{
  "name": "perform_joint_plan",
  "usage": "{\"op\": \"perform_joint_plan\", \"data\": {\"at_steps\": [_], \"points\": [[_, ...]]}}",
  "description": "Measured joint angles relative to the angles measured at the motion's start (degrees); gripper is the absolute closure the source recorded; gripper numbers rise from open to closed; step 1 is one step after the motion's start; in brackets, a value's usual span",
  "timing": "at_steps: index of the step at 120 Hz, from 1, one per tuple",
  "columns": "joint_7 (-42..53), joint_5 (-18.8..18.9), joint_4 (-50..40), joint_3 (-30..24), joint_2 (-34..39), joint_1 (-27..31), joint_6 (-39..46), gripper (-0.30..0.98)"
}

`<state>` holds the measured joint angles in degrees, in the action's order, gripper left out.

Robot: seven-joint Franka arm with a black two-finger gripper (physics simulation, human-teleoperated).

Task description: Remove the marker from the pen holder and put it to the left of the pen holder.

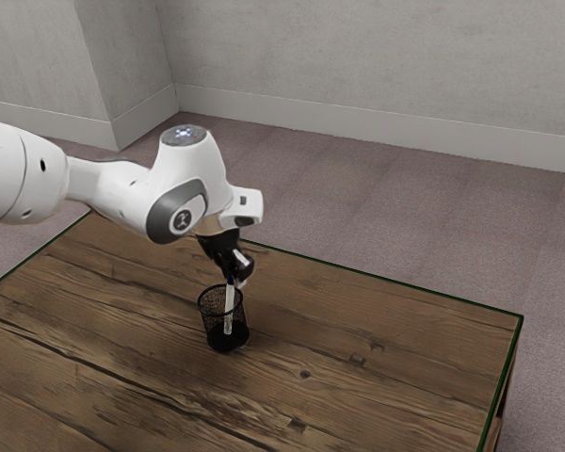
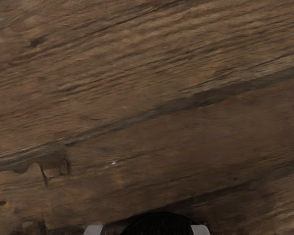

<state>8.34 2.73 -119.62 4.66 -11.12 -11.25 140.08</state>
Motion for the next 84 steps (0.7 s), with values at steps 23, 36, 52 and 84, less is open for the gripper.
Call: {"op": "perform_joint_plan", "data": {"at_steps": [23, 36, 52, 84], "points": [[0.01, -0.01, -0.87, 0.0, 0.75, 0.16, 0.14, 0.61], [-0.04, 0.06, -0.83, 0.01, 0.72, 0.09, 0.25, 0.69], [-0.58, 0.73, -0.65, -0.03, 1.96, -0.09, 0.4, 0.73], [-3.04, 3.71, 0.84, -0.3, 13.03, 0.88, -0.46, 0.77]]}}
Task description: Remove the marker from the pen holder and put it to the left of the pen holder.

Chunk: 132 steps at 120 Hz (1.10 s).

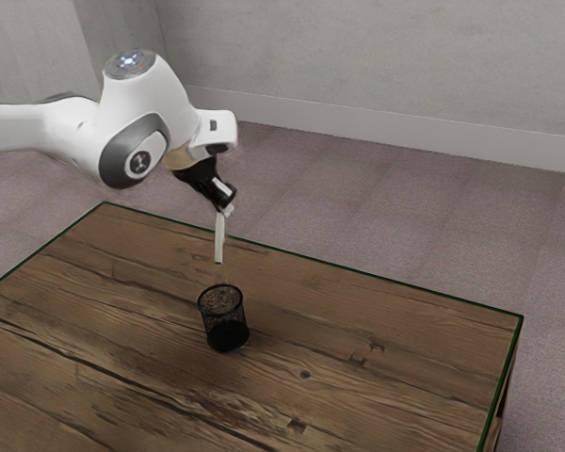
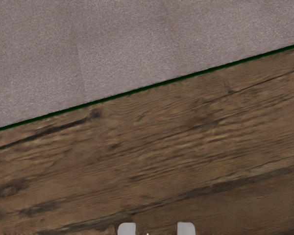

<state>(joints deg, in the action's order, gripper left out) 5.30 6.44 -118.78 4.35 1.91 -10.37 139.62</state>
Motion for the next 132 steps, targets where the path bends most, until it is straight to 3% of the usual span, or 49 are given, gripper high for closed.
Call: {"op": "perform_joint_plan", "data": {"at_steps": [15, 49, 83, 120, 132], "points": [[-1.51, 0.78, 1.67, 0.02, 0.73, 2.5, -7.01, 0.78], [-3.13, 0.86, 1.92, 0.1, -6.33, 16.76, -26.3, 0.79], [-3.01, -0.13, 1.71, 0.0, -12.87, 16.42, -39.5, 0.79], [-2.52, -0.4, 1.39, -0.07, -15.86, 17.3, -41.66, 0.79], [-2.2, -1.02, 1.17, -0.06, -15.99, 17.53, -41.11, 0.59]]}}
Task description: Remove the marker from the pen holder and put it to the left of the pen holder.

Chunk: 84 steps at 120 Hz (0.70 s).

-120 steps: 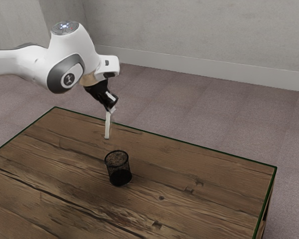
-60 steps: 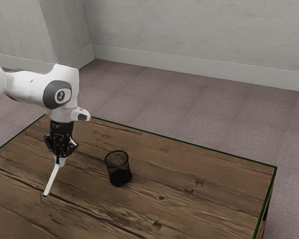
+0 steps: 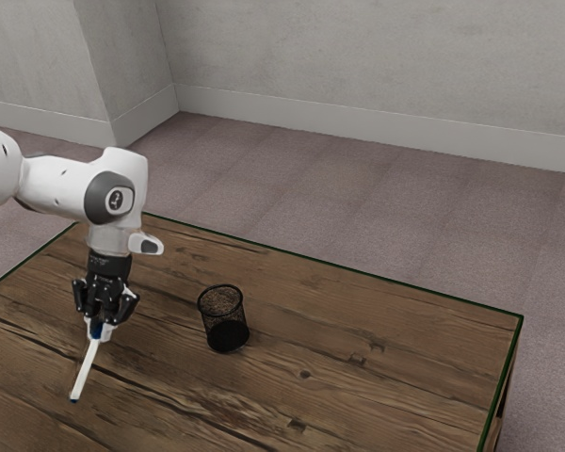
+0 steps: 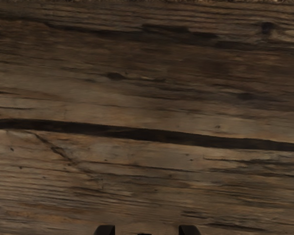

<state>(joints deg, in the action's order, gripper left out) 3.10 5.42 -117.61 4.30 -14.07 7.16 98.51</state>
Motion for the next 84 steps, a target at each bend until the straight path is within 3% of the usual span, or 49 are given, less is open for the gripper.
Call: {"op": "perform_joint_plan", "data": {"at_steps": [13, 26, 46, 64, 84], "points": [[0.37, -0.55, -0.1, 0.01, 0.01, 0.04, 0.46, 0.36], [0.75, -0.78, -0.1, 0.01, 0.16, 0.04, 0.78, 0.22], [1.25, -0.89, -0.14, 0.01, 1.15, -0.04, 1.13, 0.1], [1.94, -0.88, 0.8, -0.8, 11.75, -4.17, 8.99, 0.05], [3.08, -2.55, 22.61, -3.43, 8.76, -5.17, 8.37, 0.02]]}}
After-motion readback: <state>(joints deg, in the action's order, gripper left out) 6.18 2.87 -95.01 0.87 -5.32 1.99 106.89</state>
